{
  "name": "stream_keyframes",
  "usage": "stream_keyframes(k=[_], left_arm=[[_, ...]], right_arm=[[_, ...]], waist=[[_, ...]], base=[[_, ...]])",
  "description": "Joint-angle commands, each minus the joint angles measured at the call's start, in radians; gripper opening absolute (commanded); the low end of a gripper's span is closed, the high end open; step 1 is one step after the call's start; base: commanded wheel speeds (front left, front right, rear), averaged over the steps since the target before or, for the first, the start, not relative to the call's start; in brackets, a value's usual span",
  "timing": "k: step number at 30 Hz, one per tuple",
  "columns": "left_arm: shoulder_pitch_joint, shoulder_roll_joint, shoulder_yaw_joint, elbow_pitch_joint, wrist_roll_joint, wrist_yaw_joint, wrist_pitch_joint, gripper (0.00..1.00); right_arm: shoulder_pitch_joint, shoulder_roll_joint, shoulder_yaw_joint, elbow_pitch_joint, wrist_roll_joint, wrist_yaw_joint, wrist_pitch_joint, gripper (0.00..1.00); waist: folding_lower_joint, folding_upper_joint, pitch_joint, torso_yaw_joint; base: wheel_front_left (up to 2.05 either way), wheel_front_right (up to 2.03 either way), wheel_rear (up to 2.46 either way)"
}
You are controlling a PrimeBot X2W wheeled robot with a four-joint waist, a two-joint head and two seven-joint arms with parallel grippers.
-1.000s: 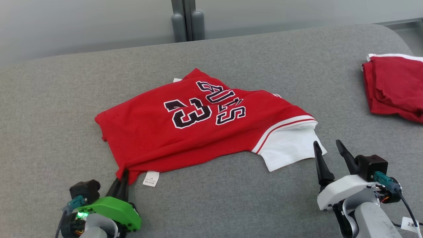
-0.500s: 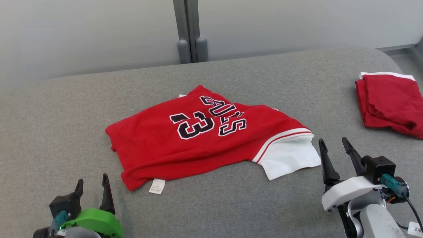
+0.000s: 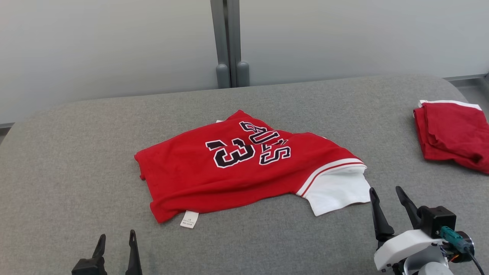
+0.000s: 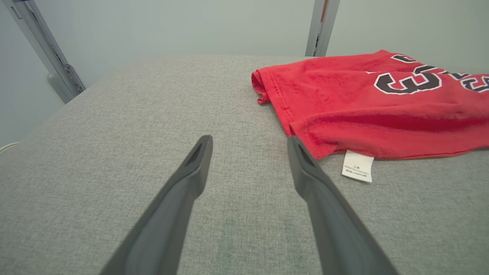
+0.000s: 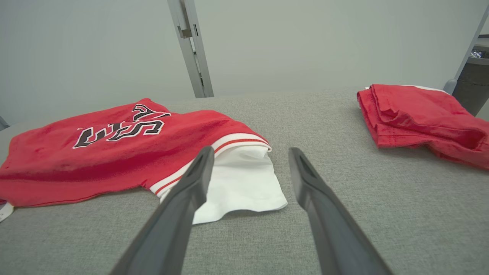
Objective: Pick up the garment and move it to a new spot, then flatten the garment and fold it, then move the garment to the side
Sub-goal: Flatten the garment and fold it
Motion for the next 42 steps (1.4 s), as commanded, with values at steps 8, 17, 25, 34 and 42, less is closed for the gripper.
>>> stream_keyframes(k=[8,17,25,34,42], left_arm=[[-0.021,-0.001,-0.030,0.015,-0.076,-0.019,0.001,1.00],[-0.096,-0.001,-0.087,0.072,-0.133,-0.049,0.001,1.00],[-0.165,-0.001,-0.138,0.113,-0.207,-0.053,0.001,1.00],[-0.202,0.028,-0.180,0.116,-0.280,-0.053,0.001,1.00],[-0.203,0.035,-0.179,0.088,-0.299,-0.053,0.001,0.29]], right_arm=[[-0.011,-0.004,0.006,0.012,0.000,-0.002,0.000,1.00],[-0.045,-0.004,0.005,0.005,-0.015,-0.002,0.000,1.00],[-0.096,-0.004,0.003,-0.018,-0.021,-0.002,0.000,1.00],[-0.119,-0.004,-0.007,-0.027,-0.028,-0.002,0.000,1.00],[-0.123,-0.004,-0.013,-0.020,-0.031,-0.002,0.000,1.00]], waist=[[0.0000,0.0000,0.022,0.000],[0.0000,0.0000,0.106,-0.008],[0.0000,0.0000,0.200,-0.025],[0.0000,0.0000,0.246,-0.032],[0.0000,0.0000,0.250,-0.027]], base=[[0.00,0.00,0.00],[0.00,0.00,0.00],[0.00,0.00,0.00],[0.00,0.00,0.00],[0.00,0.00,0.00]])
